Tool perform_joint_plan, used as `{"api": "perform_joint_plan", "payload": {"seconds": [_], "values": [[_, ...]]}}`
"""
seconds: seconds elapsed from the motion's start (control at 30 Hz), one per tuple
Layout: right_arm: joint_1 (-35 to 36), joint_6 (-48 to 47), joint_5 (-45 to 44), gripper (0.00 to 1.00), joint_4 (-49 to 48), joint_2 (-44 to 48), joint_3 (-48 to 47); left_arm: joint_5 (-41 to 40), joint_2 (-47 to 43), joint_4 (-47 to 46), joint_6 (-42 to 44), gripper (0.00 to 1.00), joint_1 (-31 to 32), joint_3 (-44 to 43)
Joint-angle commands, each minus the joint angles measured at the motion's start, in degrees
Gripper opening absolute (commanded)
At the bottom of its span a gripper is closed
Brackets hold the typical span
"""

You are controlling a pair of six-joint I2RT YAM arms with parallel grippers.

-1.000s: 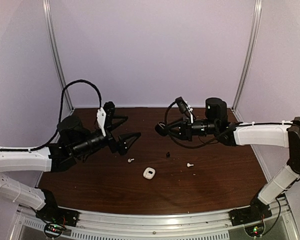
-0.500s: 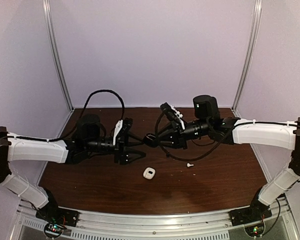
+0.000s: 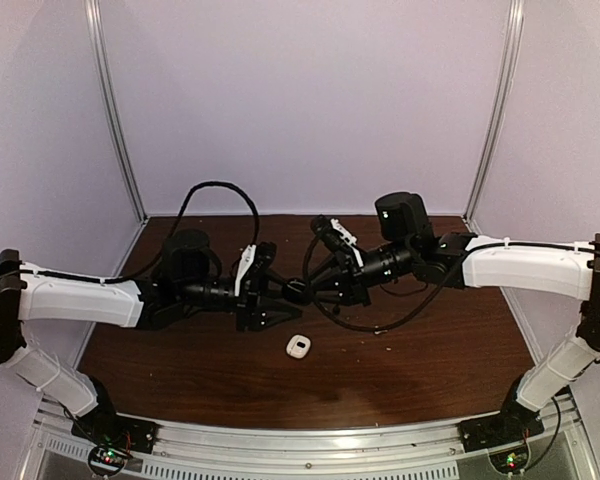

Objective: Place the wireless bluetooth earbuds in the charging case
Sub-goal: Pass from the right arm to the left

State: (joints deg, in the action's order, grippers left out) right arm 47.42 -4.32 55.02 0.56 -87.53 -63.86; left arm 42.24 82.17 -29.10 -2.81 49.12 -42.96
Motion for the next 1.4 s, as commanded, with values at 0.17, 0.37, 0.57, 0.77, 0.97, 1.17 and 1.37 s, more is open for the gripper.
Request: {"api": "perform_joint_plan", "payload": {"seconds": [0.17,0.37,0.57,0.77,0.97,1.17,1.37], "values": [[0.6,-0.6,-1.5,0.13,0.4,-0.5,-2.1,-0.4,0.4,-4.8,-0.4,0.37,0.3,-1.2],[0.7,-0.3,-1.7,0.13,0.1,-0.6,-1.8,0.0,1.0,-7.8,-2.0,0.31,0.4,-0.8],[0.7,-0.6,-1.9,0.13,0.5,-0.7,-1.8,0.0,1.5,-7.9,-2.4,0.22,0.3,-1.0],[0.7,-0.6,-2.6,0.12,0.4,-0.3,-1.5,-0.5,1.7,-9.2,-4.3,0.28,0.3,-0.8],[0.7,-0.4,-3.0,0.12,0.1,-0.2,-1.3,-0.4,1.8,-11.9,-5.7,0.29,0.3,0.1],[0.7,-0.2,-3.3,0.12,0.0,0.1,-1.0,-0.8,1.3,-12.4,-5.6,0.18,0.3,0.5],[0.6,1.7,-4.7,0.48,-3.6,1.9,1.0,-1.1,0.1,-14.3,-5.0,0.09,0.3,2.6]]}}
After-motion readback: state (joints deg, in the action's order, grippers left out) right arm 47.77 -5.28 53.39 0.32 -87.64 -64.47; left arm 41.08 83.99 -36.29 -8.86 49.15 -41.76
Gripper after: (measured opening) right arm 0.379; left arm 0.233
